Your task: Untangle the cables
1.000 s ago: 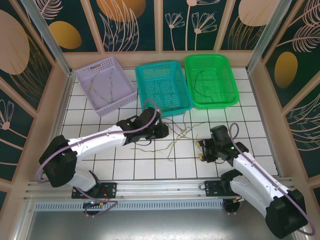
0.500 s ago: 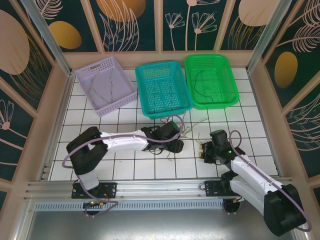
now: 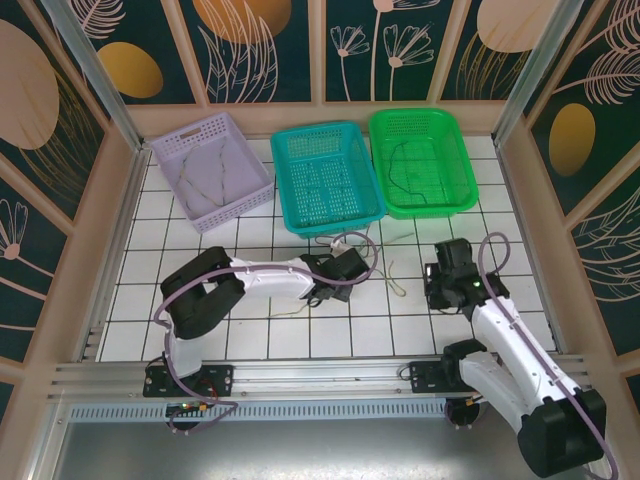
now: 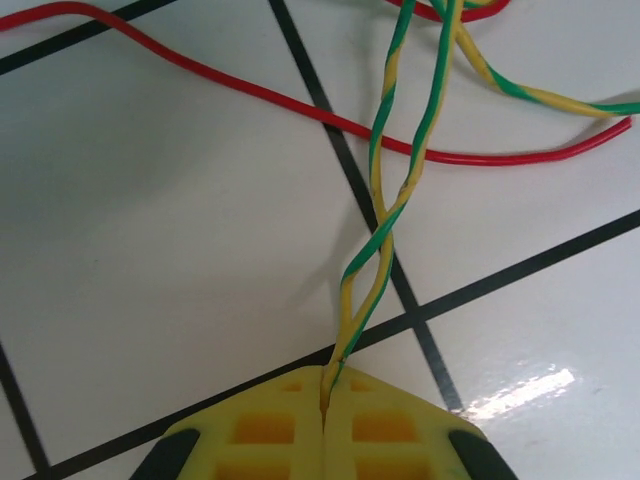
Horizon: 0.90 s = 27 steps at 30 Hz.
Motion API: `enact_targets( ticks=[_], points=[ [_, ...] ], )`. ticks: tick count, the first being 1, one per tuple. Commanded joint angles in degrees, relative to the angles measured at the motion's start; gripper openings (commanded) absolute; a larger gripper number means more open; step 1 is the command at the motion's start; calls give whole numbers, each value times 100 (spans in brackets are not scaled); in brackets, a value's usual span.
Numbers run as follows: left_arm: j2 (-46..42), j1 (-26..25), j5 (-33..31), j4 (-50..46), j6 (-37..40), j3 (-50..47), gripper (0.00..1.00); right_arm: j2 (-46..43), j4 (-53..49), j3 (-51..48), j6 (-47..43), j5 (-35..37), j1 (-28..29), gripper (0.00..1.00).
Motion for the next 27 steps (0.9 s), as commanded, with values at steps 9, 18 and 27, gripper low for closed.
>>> enact_targets(
  ticks=[9,18,27],
  points=[
    [-423,57,269,98,93,-430,0,-148,1058,-815,673,-1683,527,42],
    [-1016,54,303,565,497,-693,0,327,2184,-1229,1866,-1595,999,56],
    [-1664,58,462,839,726,-1178,0,1127,3230,-1438,1994,-1267,661,50]
  ],
)
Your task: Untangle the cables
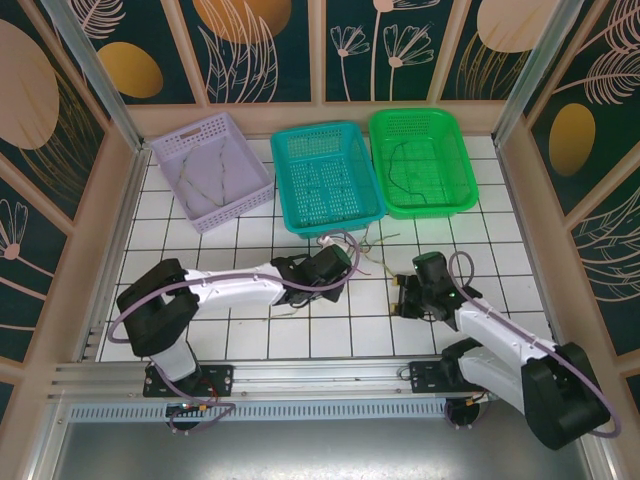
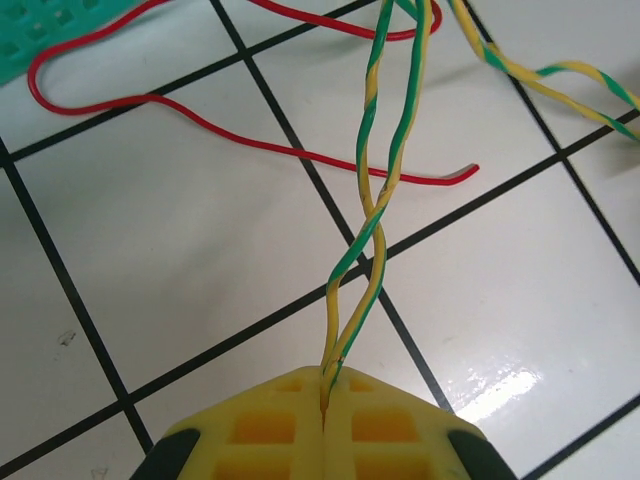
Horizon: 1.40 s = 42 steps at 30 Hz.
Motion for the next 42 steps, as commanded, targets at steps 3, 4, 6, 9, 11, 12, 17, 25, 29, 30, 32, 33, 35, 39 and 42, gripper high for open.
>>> enact_targets(
  ticks=[3,4,6,9,11,12,17,25,29,30,32,33,35,39,42],
  points=[
    [-428,20,91,293,206,-385,0,148,407,36,-108,412,-341,41],
    [-507,22,117,345,225,-454,0,133,473,-8,-97,433,-384,33],
    [-634,22,146,426,261,-549,0,77,552,-55,-144,491,-467,13],
    [-680,26,82,379,315,-600,0,-210,55,176,-458,911,-534,0],
    [-643,22,25,275,355,-569,0,-428,-392,370,-778,1170,-640,0],
    [-632,21,-13,224,374,-560,0,-543,-619,459,-983,1233,-760,0],
    [-681,27,-124,150,375,-579,0,-945,-931,517,-1780,1047,-1425,0],
    [-759,21,-58,258,375,-494,0,-661,-589,636,-1151,-961,-1026,53],
    [-783,22,-70,320,380,-427,0,-680,-625,878,-418,-963,-306,62],
    [-799,27,-69,346,383,-417,0,-673,-502,833,-131,-946,-128,63],
    [-819,28,-58,405,410,-397,0,-634,-143,645,426,-860,144,66],
    [-832,24,-43,434,419,-394,0,-593,96,542,700,-777,234,67],
    [-884,22,-26,480,428,-412,0,-456,487,427,1033,-570,308,68],
    [-1088,25,73,637,427,-579,0,-55,1153,480,1404,73,253,70],
    [-1202,26,158,674,429,-681,0,532,1579,771,1387,-82,160,71]
  ],
)
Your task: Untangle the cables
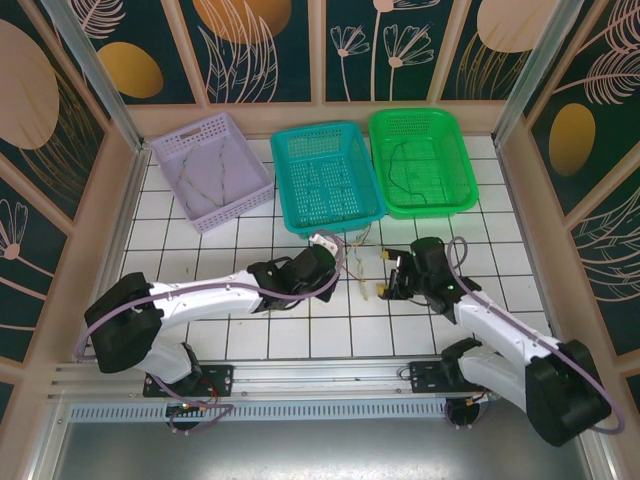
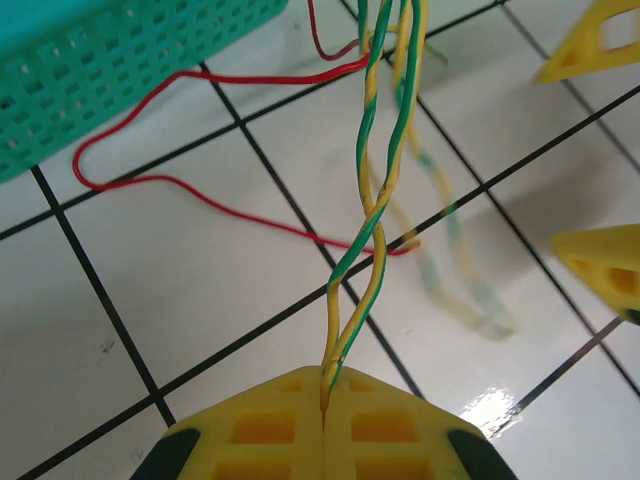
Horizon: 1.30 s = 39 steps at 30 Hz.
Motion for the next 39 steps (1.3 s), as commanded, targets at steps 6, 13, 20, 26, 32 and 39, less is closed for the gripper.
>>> enact_targets(
  ticks=[6,13,20,26,32,39],
  points=[
    [-185,24,43,169,132,-48,0,847,501,863,817,-125,28,65],
    [-153,28,13,70,145,194,0,173,-890,1281,-1749,231,-433,62],
    [-326,23,259,-109,630,210,0,-194,-1539,1616,-3831,-332,-1003,64],
    [-288,46,492,-114,860,372,0,-34,-1762,2131,-4522,-660,-766,51],
    [15,344,1168,-342,507,866,0,-282,-1796,1950,-5245,-344,-253,33],
    [123,505,1655,-695,622,1150,0,-1074,-405,748,-7354,298,24,41]
  ],
)
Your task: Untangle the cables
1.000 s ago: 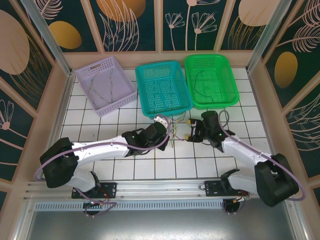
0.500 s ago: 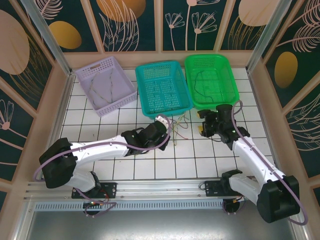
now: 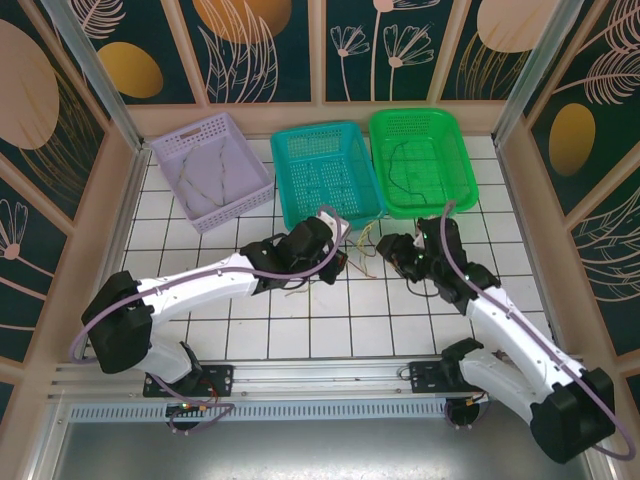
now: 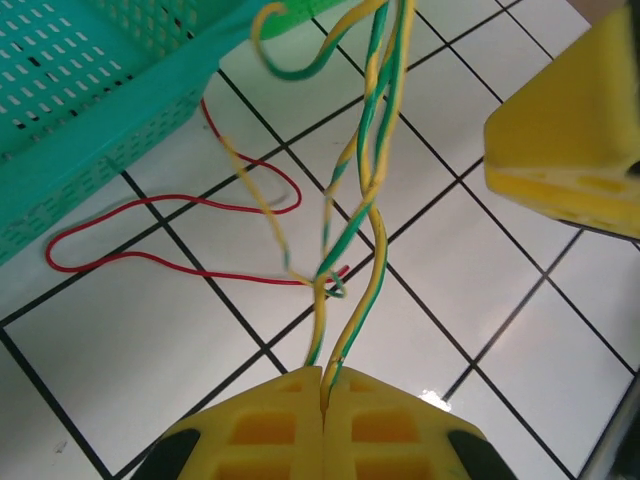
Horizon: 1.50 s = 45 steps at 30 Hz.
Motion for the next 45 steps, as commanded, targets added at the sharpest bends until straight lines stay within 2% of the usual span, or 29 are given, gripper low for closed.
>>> enact_targets(
  ticks=[1,5,9,12,14,18,22,33,37,40,42,45],
  points=[
    [71,32,382,-348,79,245,0,-272,929,-436,-1620,541,73,43],
    [31,107,450,-500,139,379,0,-429,2066,-957,-2831,589,156,48],
    [21,151,471,-638,174,531,0,-310,2716,-1251,-3578,632,419,54],
    [43,166,463,-717,191,600,0,-217,2819,-1391,-3749,533,522,58],
    [61,173,463,-743,192,633,0,-306,2963,-1554,-3791,535,784,59],
    [71,184,427,-756,216,698,0,-597,3243,-1778,-3753,914,1305,60],
    [71,192,472,-765,216,743,0,-635,3552,-1873,-3765,1054,1571,61],
    [14,197,568,-721,181,719,0,584,4310,-1528,-4344,1552,1735,60],
    [26,191,613,-730,142,691,0,1014,4621,-1326,-4397,1532,1744,54],
    [9,192,566,-705,105,661,0,1238,4676,-1188,-4361,1544,1778,45],
    [30,194,537,-720,103,689,0,1286,4726,-1196,-4301,1602,1797,34],
    [48,194,482,-729,93,733,0,1151,4681,-1225,-4236,1641,1805,11]
  ],
)
